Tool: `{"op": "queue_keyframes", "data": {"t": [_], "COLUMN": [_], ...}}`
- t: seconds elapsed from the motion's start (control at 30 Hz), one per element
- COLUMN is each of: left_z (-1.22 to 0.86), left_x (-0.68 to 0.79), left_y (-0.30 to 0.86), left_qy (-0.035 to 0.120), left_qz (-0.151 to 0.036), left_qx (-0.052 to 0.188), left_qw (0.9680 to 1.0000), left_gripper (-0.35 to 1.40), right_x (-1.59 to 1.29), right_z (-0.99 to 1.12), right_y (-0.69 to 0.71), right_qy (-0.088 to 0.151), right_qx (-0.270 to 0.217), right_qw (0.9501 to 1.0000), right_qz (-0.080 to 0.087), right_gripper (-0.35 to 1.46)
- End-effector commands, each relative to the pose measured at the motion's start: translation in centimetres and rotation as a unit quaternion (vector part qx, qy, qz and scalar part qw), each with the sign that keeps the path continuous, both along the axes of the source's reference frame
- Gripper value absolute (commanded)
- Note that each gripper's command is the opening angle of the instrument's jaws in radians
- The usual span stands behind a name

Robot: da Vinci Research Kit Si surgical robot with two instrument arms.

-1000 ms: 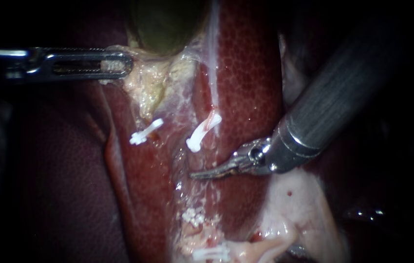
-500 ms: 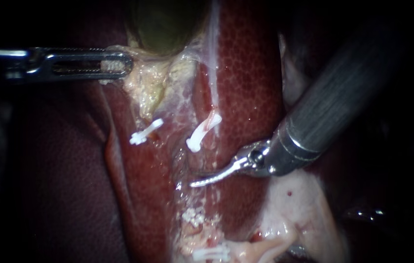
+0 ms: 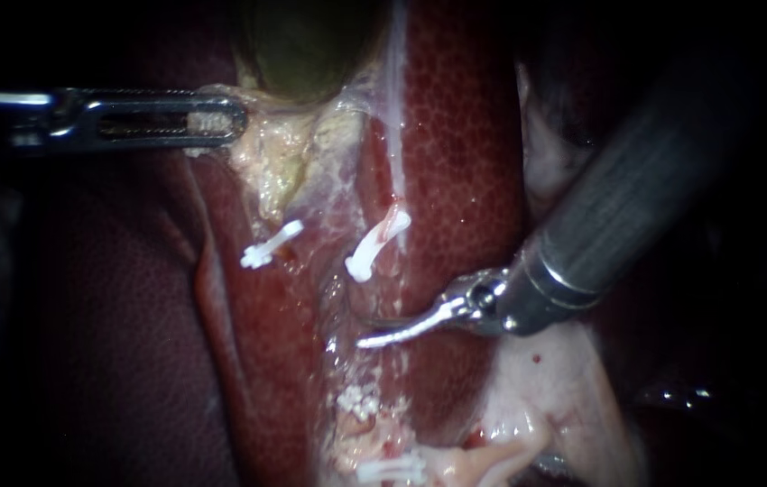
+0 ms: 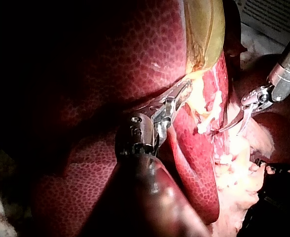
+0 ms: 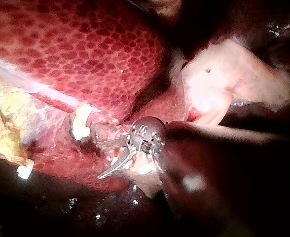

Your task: Go back from the cut right tube

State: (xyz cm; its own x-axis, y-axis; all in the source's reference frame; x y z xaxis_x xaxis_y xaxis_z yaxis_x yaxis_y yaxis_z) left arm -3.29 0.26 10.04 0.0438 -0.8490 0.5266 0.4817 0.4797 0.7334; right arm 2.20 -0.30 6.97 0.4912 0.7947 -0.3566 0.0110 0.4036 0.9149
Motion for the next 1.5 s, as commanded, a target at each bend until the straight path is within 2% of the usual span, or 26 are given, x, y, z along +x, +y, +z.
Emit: {"op": "queue_keyframes", "data": {"t": [0.03,0.17,0.33,0.53,0.77,0.9,1.0,1.27,1.5], "left_z": [0.0,0.01,0.02,0.05,0.06,0.06,0.06,0.12,0.34], "left_x": [0.0,-0.01,-0.01,-0.02,-0.05,-0.05,-0.06,-0.11,-0.3], "left_y": [0.0,-0.01,-0.01,-0.03,-0.04,-0.04,-0.04,-0.08,-0.25], "left_qy": [0.0,0.0,0.001,0.001,0.002,0.002,0.002,0.004,0.015], "left_qz": [0.0,0.0,0.0,-0.001,-0.001,-0.002,-0.002,-0.005,0.014], "left_qx": [0.0,-0.001,-0.001,-0.002,-0.002,-0.002,-0.002,-0.005,-0.003], "left_qw": [1.0,1.0,1.0,1.0,1.0,1.0,1.0,1.0,0.9998], "left_gripper": [-0.35,-0.35,-0.35,-0.35,-0.35,-0.35,-0.35,-0.35,-0.35], "right_x": [-0.05,-0.25,-0.46,-0.61,-0.74,-0.74,-0.74,-0.75,-0.75], "right_z": [-0.01,-0.08,-0.27,-0.65,-1.01,-1.17,-1.22,-1.2,-1.16], "right_y": [-0.01,0.04,0.2,0.39,0.53,0.6,0.63,0.64,0.64], "right_qy": [0.003,0.026,0.041,0.043,0.038,0.037,0.036,0.034,0.034], "right_qx": [-0.023,-0.094,-0.179,-0.222,-0.256,-0.271,-0.277,-0.278,-0.278], "right_qw": [0.9997,0.9952,0.9829,0.9737,0.9655,0.9607,0.9588,0.9588,0.9586], "right_qz": [0.007,0.009,0.016,0.022,0.029,0.044,0.049,0.05,0.05], "right_gripper": [1.43,1.43,1.43,1.43,1.43,1.43,1.43,1.43,1.43]}}
